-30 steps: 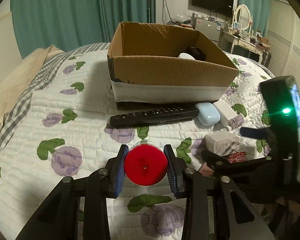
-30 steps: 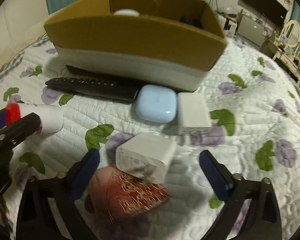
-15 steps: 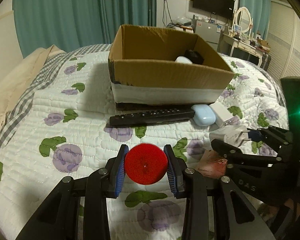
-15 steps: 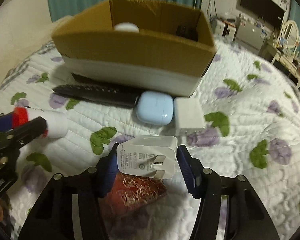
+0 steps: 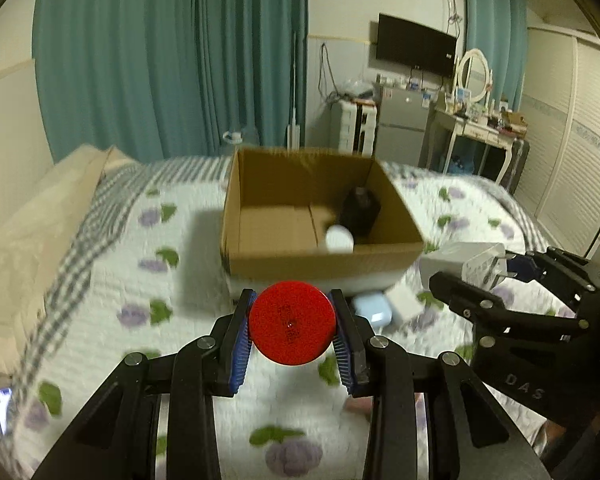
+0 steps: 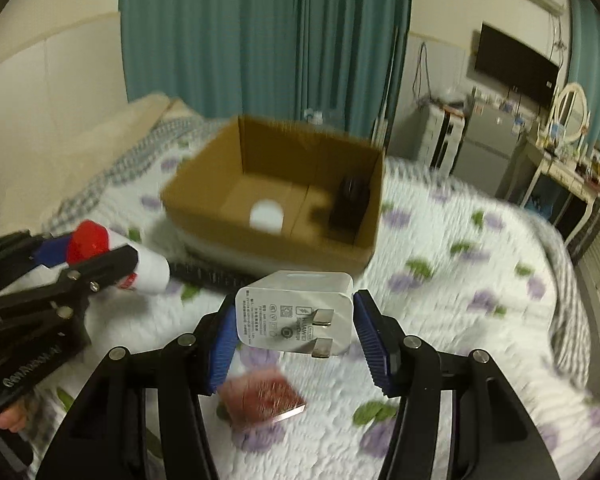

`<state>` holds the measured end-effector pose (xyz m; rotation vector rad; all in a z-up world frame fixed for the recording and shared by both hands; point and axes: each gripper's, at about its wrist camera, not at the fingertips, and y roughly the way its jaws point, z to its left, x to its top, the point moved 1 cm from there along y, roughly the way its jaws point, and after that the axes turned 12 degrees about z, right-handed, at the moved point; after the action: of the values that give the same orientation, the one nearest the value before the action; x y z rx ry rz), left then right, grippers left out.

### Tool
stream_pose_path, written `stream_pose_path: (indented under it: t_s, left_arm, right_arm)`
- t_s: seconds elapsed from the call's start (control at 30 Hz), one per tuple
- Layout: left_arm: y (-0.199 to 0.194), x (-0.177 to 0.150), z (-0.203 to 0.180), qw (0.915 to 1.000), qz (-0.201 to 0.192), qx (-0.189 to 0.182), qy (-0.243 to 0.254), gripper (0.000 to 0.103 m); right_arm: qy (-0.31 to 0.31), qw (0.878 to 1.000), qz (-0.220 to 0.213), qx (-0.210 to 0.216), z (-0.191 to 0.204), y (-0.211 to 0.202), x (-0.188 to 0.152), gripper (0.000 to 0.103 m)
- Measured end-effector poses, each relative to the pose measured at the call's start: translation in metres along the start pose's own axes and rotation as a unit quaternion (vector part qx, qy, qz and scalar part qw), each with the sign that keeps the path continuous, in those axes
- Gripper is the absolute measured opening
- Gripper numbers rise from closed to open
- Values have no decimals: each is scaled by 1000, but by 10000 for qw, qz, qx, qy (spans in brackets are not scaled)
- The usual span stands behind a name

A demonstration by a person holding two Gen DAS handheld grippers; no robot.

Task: Organize rigid objects
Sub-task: 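Grasp the white charger with the right gripper while the left carries the tube over the box, then release the tube into the box with the left gripper while the right lowers the white charger in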

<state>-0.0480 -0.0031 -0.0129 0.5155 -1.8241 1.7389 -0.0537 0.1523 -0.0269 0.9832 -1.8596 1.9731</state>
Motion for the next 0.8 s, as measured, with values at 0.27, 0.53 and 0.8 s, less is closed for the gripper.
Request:
stream_pose_path:
  t_s: [0.27,0.53,0.8]
  left_arm:
    - [8,60,2,9995,-320,62,43,36]
    - [61,102,8,9993,-320,122,166,36]
    - [120,106,6,9995,56,145,262,36]
  right_arm:
    - [-47,9984,-554,37,-14,-8,63,54]
    - [12,9979,-646,97,-34,28,108,54]
    - [184,9990,-301,278,-49,88,105,54]
